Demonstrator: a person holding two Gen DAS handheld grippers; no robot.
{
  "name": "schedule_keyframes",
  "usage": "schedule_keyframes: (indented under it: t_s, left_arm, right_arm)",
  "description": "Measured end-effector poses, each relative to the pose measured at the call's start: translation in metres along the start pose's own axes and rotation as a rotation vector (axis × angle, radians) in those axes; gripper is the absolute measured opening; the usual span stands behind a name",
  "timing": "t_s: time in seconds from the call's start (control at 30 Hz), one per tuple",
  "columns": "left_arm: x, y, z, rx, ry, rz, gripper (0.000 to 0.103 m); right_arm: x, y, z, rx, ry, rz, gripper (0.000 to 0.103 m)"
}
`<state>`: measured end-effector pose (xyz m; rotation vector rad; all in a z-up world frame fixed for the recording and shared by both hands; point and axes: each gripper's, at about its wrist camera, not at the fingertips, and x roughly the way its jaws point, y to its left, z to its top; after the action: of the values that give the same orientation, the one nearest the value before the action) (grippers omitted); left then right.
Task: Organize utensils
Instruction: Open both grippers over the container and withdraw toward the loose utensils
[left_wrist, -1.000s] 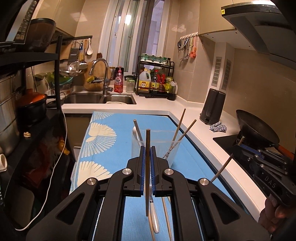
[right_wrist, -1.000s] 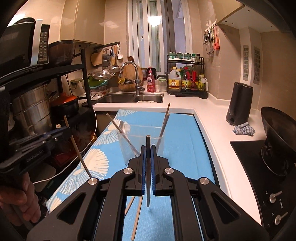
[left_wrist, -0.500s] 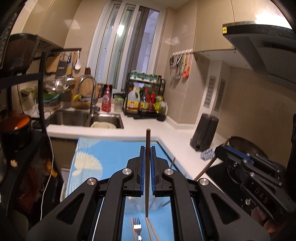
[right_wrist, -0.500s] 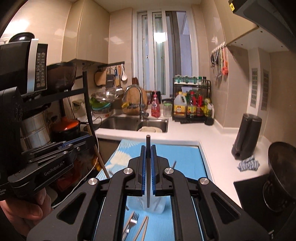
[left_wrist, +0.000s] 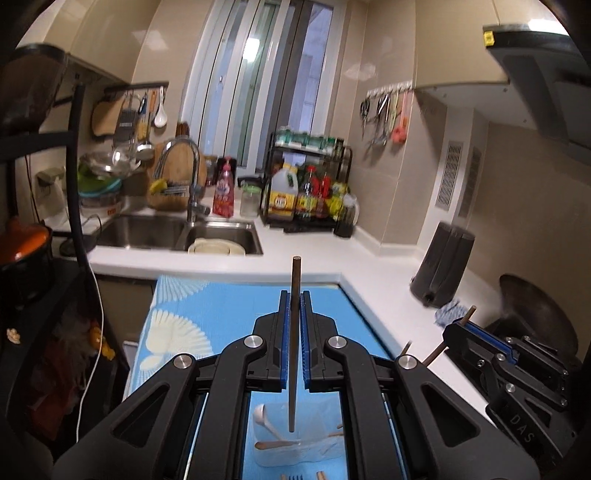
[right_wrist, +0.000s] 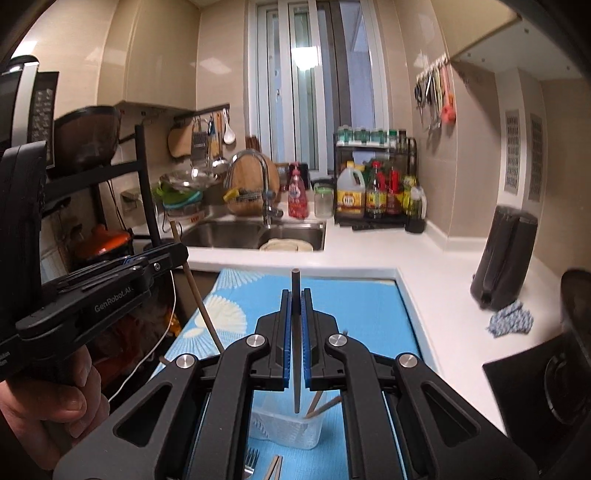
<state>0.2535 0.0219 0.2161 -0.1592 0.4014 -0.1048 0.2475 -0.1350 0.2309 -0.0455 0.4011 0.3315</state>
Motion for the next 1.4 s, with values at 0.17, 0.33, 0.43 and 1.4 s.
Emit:
schedule_keyframes:
  t_s: [0.17,0.33,0.43,1.4]
  left_arm:
    - [0.019,0.002,-0.024,0.015,0.071,-0.019,0.005]
    - [0.007,0.002,-0.028,0.027,0.073,0.006,0.024]
    - [-0.008,0.002,-0.027,0.023,0.061,0.028,0.026]
    - [-0.149,0.000,-0.194,0.020,0.048,0.096,0.032]
  right_arm:
    - [0.018,0.001,-0.025,0.005,0.055,-0.003,0.005]
    - [0.009,-0.001,-0.032,-0.001,0.048,-0.056,0.032]
    - [-0.007,-0.003,-0.033,0.007,0.021,-0.085,0.037]
    - [-0.161,0.015,-0.184,0.037,-0.119,-0.118,0.021]
